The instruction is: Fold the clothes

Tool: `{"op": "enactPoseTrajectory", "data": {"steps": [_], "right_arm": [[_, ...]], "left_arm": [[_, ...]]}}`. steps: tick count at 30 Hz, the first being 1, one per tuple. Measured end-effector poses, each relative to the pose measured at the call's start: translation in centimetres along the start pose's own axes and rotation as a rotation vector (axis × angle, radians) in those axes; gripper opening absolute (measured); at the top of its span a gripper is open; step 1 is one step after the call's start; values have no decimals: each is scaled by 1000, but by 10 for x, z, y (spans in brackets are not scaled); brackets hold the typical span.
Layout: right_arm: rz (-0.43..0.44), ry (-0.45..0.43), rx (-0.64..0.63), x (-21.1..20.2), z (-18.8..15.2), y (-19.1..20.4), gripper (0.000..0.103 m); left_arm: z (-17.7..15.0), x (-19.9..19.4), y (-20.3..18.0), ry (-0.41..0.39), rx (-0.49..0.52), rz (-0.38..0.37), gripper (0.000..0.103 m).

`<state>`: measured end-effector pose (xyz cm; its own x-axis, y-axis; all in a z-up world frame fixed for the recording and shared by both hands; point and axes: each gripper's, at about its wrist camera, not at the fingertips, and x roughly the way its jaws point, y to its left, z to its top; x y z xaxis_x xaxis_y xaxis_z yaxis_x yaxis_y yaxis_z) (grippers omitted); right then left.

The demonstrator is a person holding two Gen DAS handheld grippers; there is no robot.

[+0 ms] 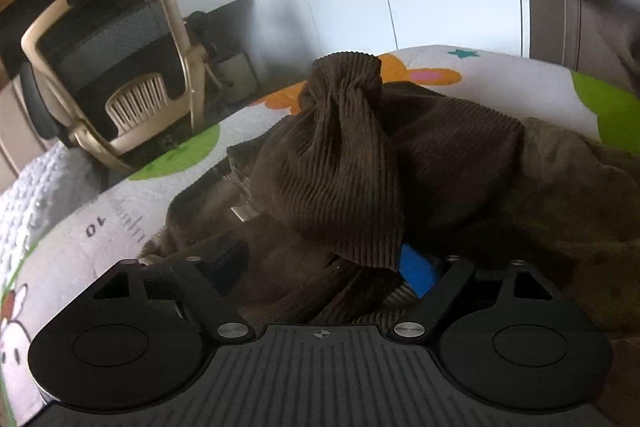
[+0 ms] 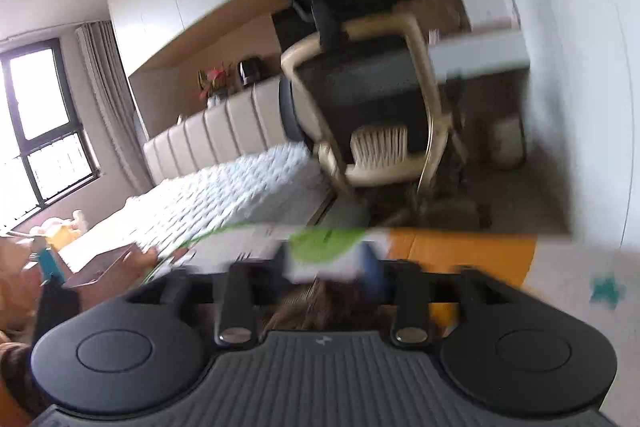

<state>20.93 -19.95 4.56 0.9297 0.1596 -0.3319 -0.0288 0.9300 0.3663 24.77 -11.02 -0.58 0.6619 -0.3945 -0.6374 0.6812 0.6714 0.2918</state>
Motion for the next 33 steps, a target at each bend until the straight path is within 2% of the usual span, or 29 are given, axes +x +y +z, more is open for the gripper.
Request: {"op": "enactPoseTrajectory", "data": {"steps": [1, 2, 5, 7, 8, 9, 11, 12, 15, 20, 28, 31, 33], "right_arm": [[12, 28, 28, 6, -5, -2, 81], [23, 55, 57, 12, -10, -3, 81], [38, 125, 123, 30, -24, -6, 81], [36, 151, 132, 49, -31, -3, 77], [45, 172, 142, 62, -34, -3, 67], [51, 194, 153, 74, -37, -4, 49], [56, 215, 163, 90, -42, -3, 31], [59, 226, 168, 98, -45, -3, 27], [74, 195, 147, 98, -46, -1, 21], [87, 115, 116, 71, -33, 2, 16], [69, -21, 111, 29, -4, -10, 16], [53, -72, 122, 14, 6, -19, 16], [44, -104, 135, 3, 13, -26, 16]], "left_arm": [[-1, 0, 0, -1, 0, -2, 86], [-2, 1, -1, -1, 0, -4, 87], [-4, 2, -2, -2, -2, -9, 86], [-3, 2, -2, 0, -11, -8, 86], [-3, 1, -1, 2, -14, -8, 87], [-3, 0, -1, 4, -17, -7, 87], [-4, -2, 0, 8, -22, -3, 90], [-5, -3, 1, 9, -24, 0, 91], [-6, -4, 3, 11, -33, 5, 93], [-5, -4, 3, 9, -37, 4, 93], [-5, -5, 3, 13, -26, 3, 92], [-5, -5, 1, 15, -3, -15, 79], [-6, -5, 0, 10, 11, -29, 52]]}}
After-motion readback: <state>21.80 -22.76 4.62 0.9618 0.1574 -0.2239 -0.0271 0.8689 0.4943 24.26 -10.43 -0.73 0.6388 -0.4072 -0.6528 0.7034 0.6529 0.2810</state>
